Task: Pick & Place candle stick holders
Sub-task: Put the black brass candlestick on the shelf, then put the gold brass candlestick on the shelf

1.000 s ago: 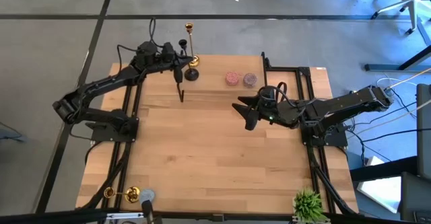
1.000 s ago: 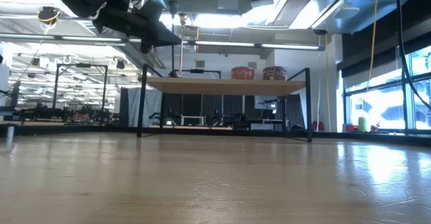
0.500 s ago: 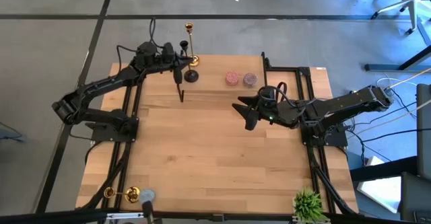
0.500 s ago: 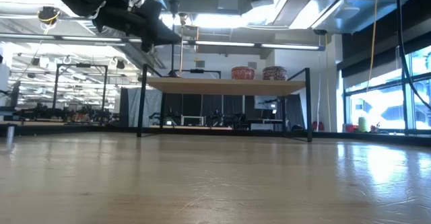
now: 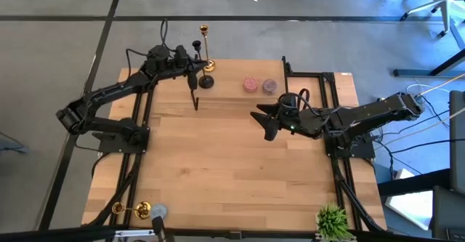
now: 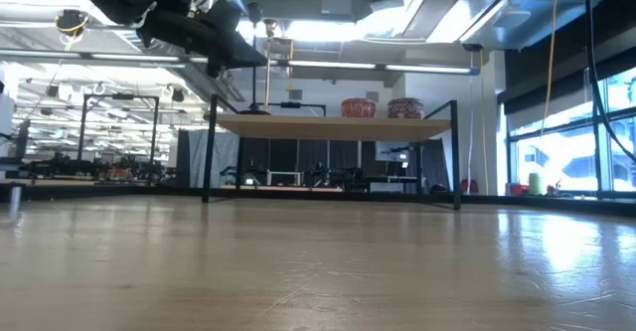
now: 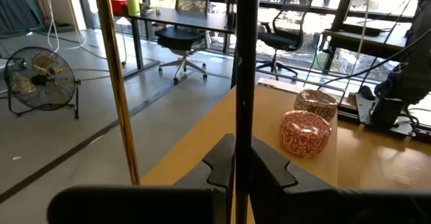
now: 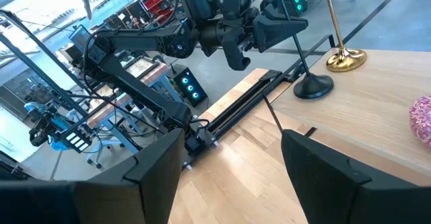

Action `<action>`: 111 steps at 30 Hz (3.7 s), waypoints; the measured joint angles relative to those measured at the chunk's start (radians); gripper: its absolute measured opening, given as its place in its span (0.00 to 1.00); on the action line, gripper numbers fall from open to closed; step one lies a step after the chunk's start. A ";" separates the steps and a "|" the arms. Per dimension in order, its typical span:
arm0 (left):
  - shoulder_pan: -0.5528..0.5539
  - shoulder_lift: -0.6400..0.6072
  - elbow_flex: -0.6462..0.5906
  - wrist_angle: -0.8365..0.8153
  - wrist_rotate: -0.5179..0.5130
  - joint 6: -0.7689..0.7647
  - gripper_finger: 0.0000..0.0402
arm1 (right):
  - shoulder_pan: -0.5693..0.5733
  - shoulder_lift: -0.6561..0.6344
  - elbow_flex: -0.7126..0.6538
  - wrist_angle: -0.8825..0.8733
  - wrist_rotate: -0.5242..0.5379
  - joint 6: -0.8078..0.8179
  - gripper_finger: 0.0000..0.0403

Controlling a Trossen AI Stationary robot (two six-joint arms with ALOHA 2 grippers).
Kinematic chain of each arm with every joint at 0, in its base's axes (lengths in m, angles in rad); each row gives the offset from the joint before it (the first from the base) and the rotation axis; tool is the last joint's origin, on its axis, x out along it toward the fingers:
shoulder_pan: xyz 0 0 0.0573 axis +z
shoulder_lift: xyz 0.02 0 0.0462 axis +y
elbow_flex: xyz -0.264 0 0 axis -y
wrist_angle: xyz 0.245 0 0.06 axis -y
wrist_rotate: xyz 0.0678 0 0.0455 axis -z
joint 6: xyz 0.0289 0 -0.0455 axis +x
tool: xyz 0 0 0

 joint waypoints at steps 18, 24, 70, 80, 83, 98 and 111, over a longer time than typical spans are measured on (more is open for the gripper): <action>-0.012 0.001 0.000 0.054 0.003 0.045 0.07 | 0.000 0.000 0.000 -0.023 0.000 0.018 0.63; -0.012 0.001 0.000 0.054 -0.026 0.005 0.07 | 0.000 0.000 0.000 -0.023 0.000 0.026 0.63; -0.064 0.001 0.000 0.054 -0.116 -0.124 0.08 | 0.000 0.000 0.000 -0.038 0.000 0.026 0.63; -0.064 0.001 0.000 0.053 -0.117 -0.116 0.17 | 0.000 0.000 0.000 -0.038 -0.009 0.026 0.63; -0.064 0.001 0.000 0.047 -0.117 -0.117 0.21 | 0.000 0.000 0.000 -0.038 -0.009 0.026 0.63; -0.090 0.000 0.000 -0.002 -0.129 -0.116 0.42 | 0.000 0.000 0.000 -0.045 -0.009 0.026 0.63; -0.087 -0.114 0.000 -0.165 -0.187 -0.065 0.57 | 0.000 0.000 0.000 -0.061 -0.009 0.026 0.63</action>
